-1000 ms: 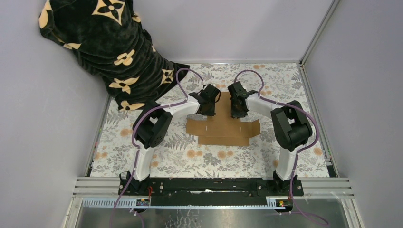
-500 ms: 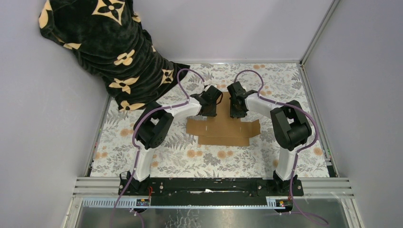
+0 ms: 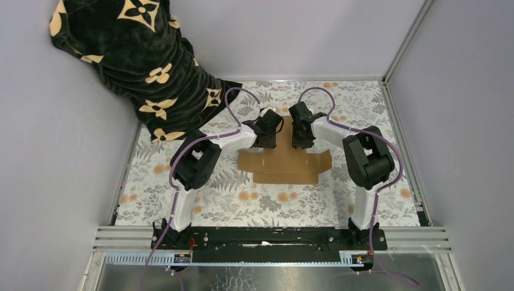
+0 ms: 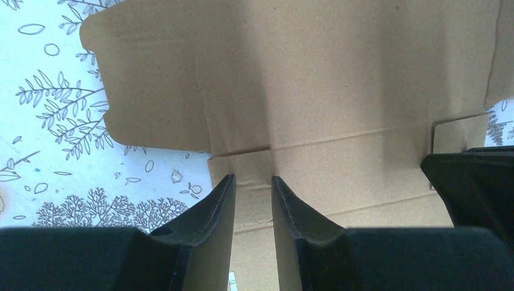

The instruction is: Fold the paper box

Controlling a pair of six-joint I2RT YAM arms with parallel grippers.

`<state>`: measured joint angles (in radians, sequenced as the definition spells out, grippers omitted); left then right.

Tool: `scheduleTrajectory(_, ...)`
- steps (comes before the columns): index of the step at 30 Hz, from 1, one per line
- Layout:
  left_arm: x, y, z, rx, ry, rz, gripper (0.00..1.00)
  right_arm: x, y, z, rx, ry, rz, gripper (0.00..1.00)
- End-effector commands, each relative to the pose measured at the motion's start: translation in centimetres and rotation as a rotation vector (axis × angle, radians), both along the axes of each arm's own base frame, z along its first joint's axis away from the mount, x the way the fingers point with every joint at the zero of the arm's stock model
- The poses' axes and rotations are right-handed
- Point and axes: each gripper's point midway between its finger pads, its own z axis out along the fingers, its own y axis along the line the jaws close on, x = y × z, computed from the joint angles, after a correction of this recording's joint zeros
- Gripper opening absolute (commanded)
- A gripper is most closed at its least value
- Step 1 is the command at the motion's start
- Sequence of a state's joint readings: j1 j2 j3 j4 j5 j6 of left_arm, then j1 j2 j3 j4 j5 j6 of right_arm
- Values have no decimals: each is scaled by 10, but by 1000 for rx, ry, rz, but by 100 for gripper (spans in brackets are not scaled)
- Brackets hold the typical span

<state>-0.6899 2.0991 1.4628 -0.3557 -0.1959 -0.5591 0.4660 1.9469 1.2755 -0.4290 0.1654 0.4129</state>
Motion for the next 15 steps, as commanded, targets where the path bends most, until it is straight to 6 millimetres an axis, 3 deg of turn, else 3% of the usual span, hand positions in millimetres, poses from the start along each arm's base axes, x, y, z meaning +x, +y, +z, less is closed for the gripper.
scheduleTrajectory(1,-19,31,-57,100,120,31,35,-16,10,-60,29,112,-3,38)
scheduleTrajectory(15,16,38,-55,69,111,54,35,8,33,-64,86,125,6,39)
